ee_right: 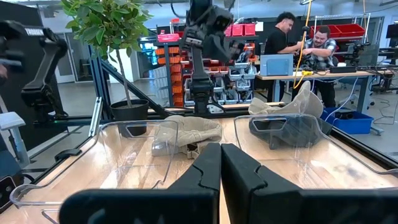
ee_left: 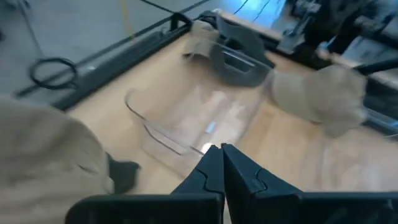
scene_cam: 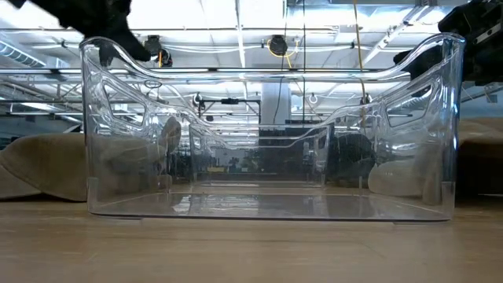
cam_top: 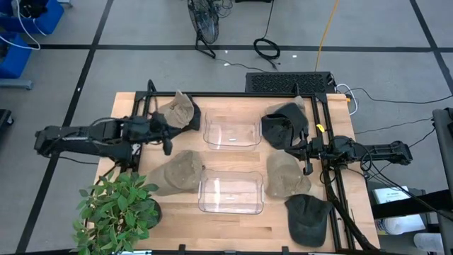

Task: Pick & Place hat
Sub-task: Put the brown cap into the top transparent bin

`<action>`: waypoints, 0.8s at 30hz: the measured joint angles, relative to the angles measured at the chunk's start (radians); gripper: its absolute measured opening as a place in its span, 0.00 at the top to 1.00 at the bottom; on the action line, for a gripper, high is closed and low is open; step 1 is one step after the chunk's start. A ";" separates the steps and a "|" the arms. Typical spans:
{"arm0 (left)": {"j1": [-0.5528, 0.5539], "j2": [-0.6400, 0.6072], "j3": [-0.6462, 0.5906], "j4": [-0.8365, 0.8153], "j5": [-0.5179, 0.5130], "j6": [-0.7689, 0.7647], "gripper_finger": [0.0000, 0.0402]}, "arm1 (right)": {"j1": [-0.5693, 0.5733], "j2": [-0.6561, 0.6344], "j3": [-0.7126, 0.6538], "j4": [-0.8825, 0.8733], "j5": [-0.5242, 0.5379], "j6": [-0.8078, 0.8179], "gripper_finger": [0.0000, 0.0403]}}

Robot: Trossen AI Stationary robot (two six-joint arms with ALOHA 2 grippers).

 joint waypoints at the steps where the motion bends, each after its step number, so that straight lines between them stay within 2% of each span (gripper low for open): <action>1: 0.000 0.029 0.028 -0.005 -0.018 0.012 0.99 | 0.000 0.000 0.000 0.000 0.000 0.000 1.00; 7: 0.010 0.168 0.152 -0.010 -0.195 0.039 0.94 | 0.000 0.000 0.000 0.000 0.000 0.000 1.00; 10: 0.032 0.220 0.205 -0.031 -0.239 0.044 0.89 | 0.000 0.000 0.000 0.000 0.000 0.000 1.00; 14: 0.065 0.273 0.280 -0.124 -0.248 0.036 0.80 | 0.000 0.000 0.000 0.000 0.000 0.000 1.00; 18: 0.087 0.314 0.347 -0.230 -0.233 -0.038 0.68 | 0.000 0.000 0.000 0.000 0.000 0.000 1.00; 24: 0.095 0.339 0.370 -0.210 -0.186 -0.043 0.44 | 0.000 0.000 0.000 0.000 0.000 0.000 1.00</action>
